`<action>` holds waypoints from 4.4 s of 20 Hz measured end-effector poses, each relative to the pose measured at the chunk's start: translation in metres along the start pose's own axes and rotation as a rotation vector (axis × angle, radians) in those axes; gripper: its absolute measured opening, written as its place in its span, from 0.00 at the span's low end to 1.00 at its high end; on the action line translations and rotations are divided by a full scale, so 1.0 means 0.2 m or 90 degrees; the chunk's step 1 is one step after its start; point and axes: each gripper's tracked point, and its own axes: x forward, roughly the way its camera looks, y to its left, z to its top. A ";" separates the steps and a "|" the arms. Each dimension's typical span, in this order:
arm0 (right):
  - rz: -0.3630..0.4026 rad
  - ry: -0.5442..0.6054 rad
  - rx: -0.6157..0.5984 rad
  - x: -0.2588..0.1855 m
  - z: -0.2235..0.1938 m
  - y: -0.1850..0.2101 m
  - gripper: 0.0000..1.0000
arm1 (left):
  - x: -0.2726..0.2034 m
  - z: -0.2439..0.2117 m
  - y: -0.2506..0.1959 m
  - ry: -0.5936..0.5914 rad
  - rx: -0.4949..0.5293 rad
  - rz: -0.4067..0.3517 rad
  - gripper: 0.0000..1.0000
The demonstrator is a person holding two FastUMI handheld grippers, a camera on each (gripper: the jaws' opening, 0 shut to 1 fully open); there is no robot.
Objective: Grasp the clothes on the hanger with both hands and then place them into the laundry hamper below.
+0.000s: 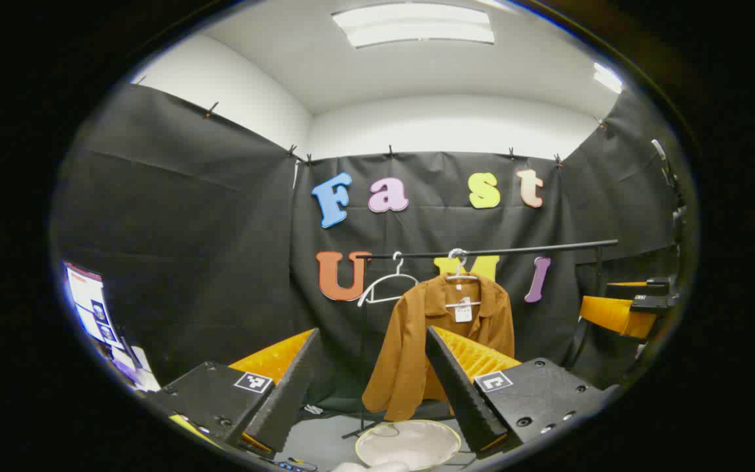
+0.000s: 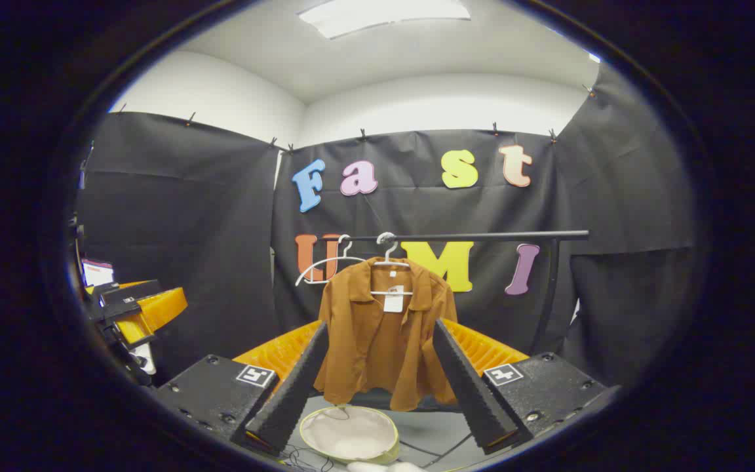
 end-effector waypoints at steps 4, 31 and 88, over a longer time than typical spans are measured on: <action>0.000 0.001 -0.005 -0.03 0.00 0.04 1.00 | -0.05 -0.02 0.03 0.012 0.012 -0.006 0.92; 0.016 0.063 0.003 0.80 -0.46 -0.39 1.00 | 0.67 -0.35 -0.53 -0.011 0.010 -0.071 0.96; 0.215 0.112 0.191 2.33 -0.60 -0.69 0.05 | 2.13 -0.70 -0.58 0.075 0.037 0.001 0.00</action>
